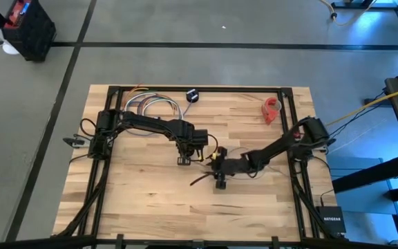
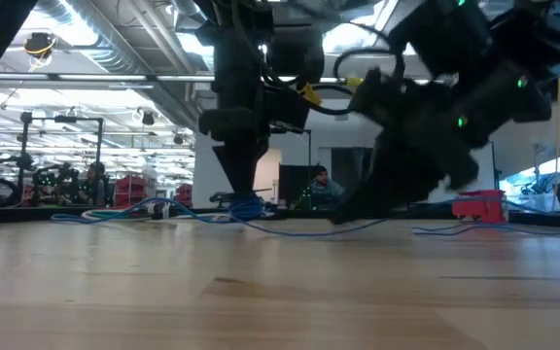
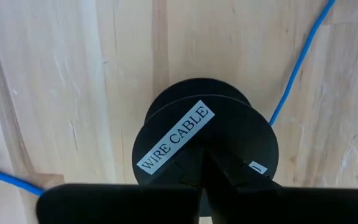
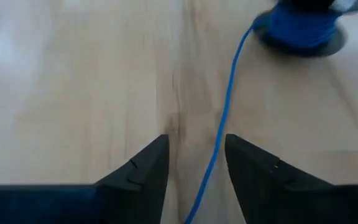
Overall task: Coil cords
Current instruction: Put the spool with the coiled wire on the table
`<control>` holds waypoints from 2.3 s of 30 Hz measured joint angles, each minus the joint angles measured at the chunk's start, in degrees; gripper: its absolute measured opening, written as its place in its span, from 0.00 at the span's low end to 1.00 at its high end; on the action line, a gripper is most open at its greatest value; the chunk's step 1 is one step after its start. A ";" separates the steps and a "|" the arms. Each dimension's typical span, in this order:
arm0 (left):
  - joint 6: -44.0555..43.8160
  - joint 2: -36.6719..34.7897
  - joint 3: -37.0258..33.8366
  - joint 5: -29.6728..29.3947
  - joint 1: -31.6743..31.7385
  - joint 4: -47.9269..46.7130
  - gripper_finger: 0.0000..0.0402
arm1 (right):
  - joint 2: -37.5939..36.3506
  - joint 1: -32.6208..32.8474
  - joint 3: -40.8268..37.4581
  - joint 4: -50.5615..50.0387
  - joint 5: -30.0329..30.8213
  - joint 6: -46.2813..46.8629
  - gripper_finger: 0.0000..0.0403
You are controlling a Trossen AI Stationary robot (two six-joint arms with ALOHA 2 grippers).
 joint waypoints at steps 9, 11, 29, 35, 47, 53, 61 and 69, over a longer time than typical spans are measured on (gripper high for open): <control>-0.36 0.00 0.02 -0.02 0.00 0.38 0.01 | 3.81 0.17 4.26 -7.91 2.56 -0.64 0.30; -0.35 0.00 0.02 0.00 0.00 0.36 0.01 | 3.83 0.22 4.25 -9.38 3.72 -0.65 0.20; -0.40 -0.05 0.11 -0.02 -0.02 0.24 0.01 | -4.08 7.54 3.77 -33.81 12.81 8.60 0.01; -0.81 -0.07 0.09 -0.02 -0.02 0.23 0.01 | -5.13 13.12 3.93 -44.68 15.06 17.57 0.01; -1.08 -0.11 0.11 -0.04 -0.02 -0.22 0.01 | -5.93 26.61 3.86 -67.83 17.03 34.83 0.00; -1.46 -0.11 0.11 -0.04 -0.02 -1.27 0.01 | -6.79 34.47 3.48 -82.41 11.92 48.85 0.00; -1.47 -0.11 0.11 -0.06 -0.02 -1.21 0.01 | -11.79 37.47 5.44 -86.63 11.13 59.44 0.02; -1.46 -0.11 0.11 -0.04 -0.01 -1.17 0.01 | -12.86 29.57 14.95 -82.79 22.83 52.28 0.24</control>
